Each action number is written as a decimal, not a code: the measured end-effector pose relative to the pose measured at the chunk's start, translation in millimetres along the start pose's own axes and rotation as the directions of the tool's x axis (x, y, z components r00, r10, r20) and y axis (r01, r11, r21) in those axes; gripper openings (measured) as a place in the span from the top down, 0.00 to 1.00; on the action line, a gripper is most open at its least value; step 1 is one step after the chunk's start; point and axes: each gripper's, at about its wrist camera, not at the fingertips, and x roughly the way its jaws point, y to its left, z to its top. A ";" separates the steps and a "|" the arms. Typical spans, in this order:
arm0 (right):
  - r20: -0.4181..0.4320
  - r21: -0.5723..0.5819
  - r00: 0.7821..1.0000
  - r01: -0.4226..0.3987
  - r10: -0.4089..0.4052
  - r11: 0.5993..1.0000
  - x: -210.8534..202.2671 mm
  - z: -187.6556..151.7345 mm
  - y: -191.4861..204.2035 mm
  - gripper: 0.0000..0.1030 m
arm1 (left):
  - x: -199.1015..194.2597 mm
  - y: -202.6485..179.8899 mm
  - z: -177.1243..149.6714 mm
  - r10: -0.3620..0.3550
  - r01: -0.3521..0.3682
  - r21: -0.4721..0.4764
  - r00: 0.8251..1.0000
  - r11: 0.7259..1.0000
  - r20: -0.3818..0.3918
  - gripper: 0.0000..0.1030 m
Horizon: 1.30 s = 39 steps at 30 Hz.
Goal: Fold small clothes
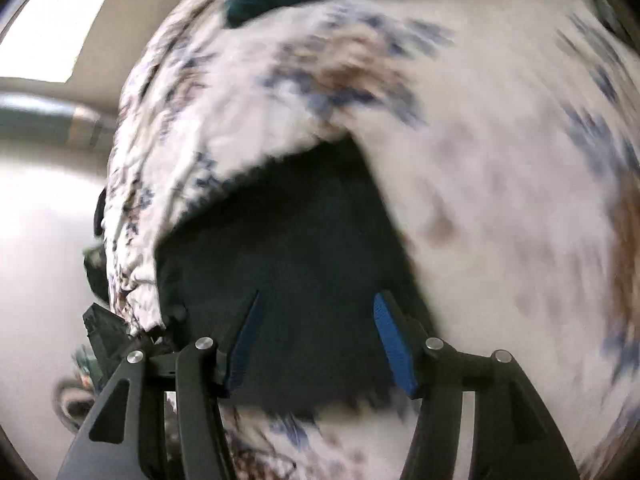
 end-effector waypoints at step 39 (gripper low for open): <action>-0.086 -0.551 0.963 0.166 -0.254 0.818 137.7 100.0 102.9 0.83 | 54.7 -19.8 118.9 0.102 -0.090 0.347 0.995 0.934 -0.014 0.96</action>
